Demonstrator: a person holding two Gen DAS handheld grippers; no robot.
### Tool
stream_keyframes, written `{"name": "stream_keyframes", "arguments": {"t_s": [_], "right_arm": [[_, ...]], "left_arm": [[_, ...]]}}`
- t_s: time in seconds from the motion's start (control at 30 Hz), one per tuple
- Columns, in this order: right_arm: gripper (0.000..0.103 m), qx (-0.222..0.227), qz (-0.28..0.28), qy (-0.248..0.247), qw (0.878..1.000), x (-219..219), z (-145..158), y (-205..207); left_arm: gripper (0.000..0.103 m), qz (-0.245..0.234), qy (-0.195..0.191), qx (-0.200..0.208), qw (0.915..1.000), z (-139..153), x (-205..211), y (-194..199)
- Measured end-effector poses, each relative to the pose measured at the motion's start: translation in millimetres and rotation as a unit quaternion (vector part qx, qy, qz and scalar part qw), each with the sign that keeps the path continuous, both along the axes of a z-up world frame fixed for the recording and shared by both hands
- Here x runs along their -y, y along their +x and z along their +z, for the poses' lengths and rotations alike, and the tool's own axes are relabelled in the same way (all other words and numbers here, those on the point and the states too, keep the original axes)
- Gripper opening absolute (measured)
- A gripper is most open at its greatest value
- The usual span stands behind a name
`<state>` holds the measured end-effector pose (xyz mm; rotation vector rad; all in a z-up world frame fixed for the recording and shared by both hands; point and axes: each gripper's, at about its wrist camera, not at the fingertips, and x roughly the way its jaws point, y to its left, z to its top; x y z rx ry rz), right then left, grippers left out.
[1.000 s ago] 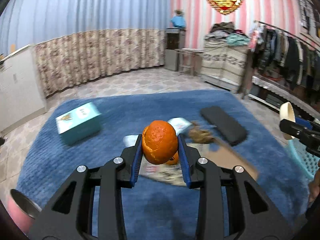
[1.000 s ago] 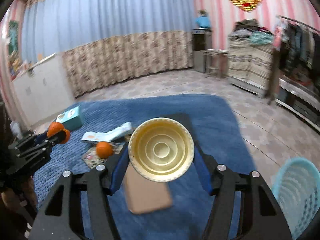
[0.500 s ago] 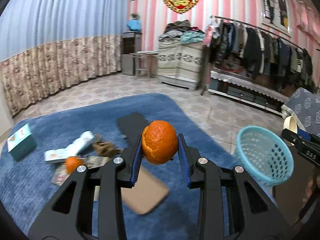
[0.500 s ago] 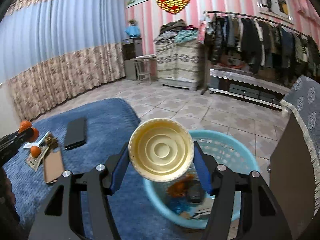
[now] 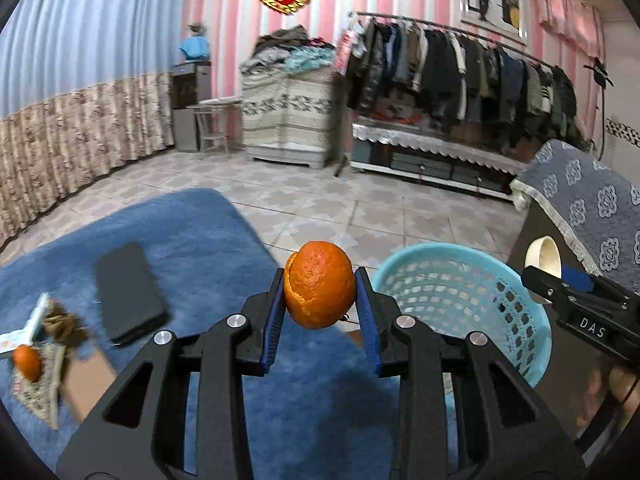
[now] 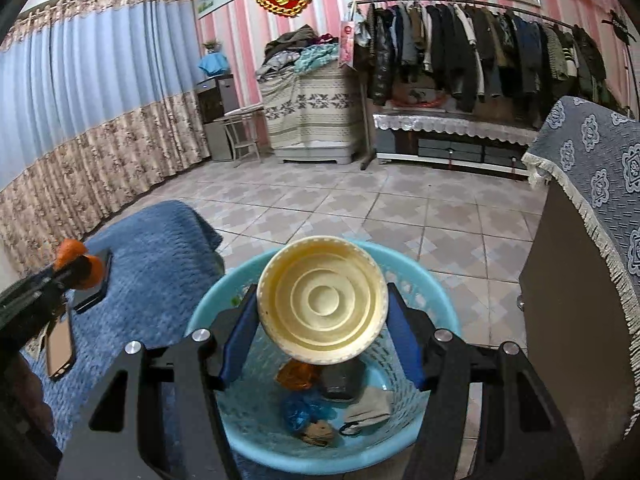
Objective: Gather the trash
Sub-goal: 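Carry the orange and cream lid to the basket and open both tools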
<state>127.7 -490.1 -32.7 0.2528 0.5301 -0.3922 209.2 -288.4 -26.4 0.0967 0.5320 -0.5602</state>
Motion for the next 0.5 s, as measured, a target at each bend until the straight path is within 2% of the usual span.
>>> {"name": "stream_keyframes", "arguments": {"t_s": [0.27,0.5], "right_arm": [[0.061,-0.012,-0.028,0.025,0.999,28,-16,-3],[0.061,-0.031,-0.037,0.031,0.998,35,-27,1]], "left_arm": [[0.033,-0.036,0.000,-0.007,0.9993,-12,54,14],[0.033,-0.066,0.021,-0.002,0.9976,-22,94,15]]}}
